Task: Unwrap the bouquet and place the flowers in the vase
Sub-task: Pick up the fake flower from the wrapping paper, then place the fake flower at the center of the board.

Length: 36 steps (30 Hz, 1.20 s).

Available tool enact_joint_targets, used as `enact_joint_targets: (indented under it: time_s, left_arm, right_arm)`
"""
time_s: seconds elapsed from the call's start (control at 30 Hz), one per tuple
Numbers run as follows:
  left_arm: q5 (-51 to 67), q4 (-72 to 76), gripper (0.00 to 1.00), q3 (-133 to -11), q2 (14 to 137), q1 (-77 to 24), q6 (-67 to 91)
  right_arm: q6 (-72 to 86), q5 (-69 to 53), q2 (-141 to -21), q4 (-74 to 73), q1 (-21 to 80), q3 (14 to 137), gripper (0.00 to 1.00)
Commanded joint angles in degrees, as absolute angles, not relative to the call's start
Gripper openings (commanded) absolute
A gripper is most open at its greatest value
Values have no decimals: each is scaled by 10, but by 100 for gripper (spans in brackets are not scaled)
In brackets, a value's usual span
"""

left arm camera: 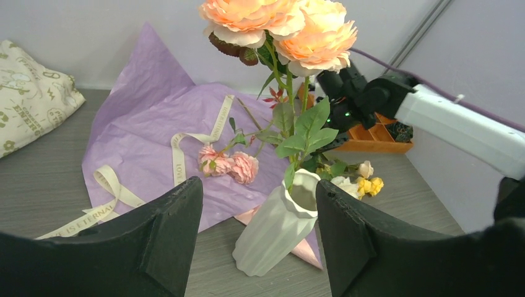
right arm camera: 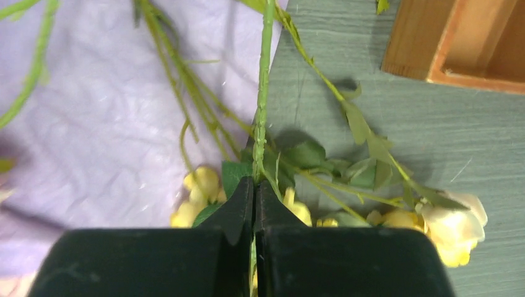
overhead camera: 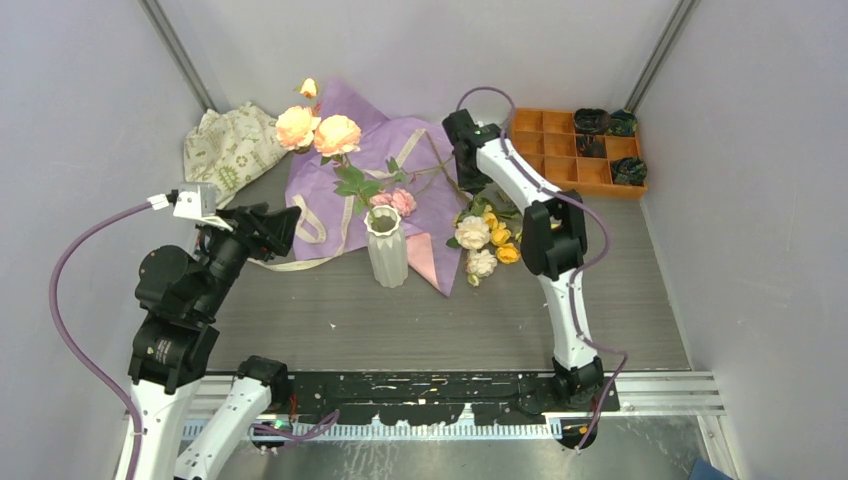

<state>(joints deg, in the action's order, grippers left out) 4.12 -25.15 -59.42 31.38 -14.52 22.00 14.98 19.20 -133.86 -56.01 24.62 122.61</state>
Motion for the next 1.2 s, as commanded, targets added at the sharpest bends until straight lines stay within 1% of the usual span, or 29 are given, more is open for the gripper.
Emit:
enact_joint_targets:
  time_s: [0.0,0.03,0.1,0.13,0.17,0.2,0.33,0.43,0.6,0.8,0.93,1.07,1.17]
  left_arm:
    - [42,-225,68,-600,311,-145,214]
    - [44,-224,68,-599,311,-145,214]
    - [46,-223,67,-600,311,-145,215]
    - [48,-224,67,-600,311,-145,215]
    - [49,-225,67,-601,311,-145,213]
    - [49,-227,67,-603,310,-145,212]
    - [41,-228,67,-604,304,-145,211]
    - [47,-219,67,-600,305,-145,218]
    - [60,-208,67,-598,310,-145,227]
    - [62,-209,67,-601,301,-145,228]
    - [61,-208,67,-598,295,-145,227]
    - [69,-204,67,-596,294,-145,229]
    - [72,-203,67,-596,290,-145,230]
  right_arm:
    - [199,135,-1197,-523,249,1191,1]
    - [206,127,-1183,-517,249,1177,1]
    - [211,119,-1171,-519,248,1163,6]
    - [211,121,-1166,-529,248,1159,6]
    - [213,122,-1158,-531,248,1147,2]
    - [218,121,-1142,-525,248,1127,1]
    - [258,111,-1032,-464,249,1026,1]
    - [293,108,-966,-466,249,998,1]
    - [411,137,-842,-408,262,882,1]
    - [536,283,-727,-355,299,741,1]
    - [589,343,-675,-360,305,693,1]
    - [649,403,-653,-354,307,648,1]
    - [686,450,-674,-344,305,633,1]
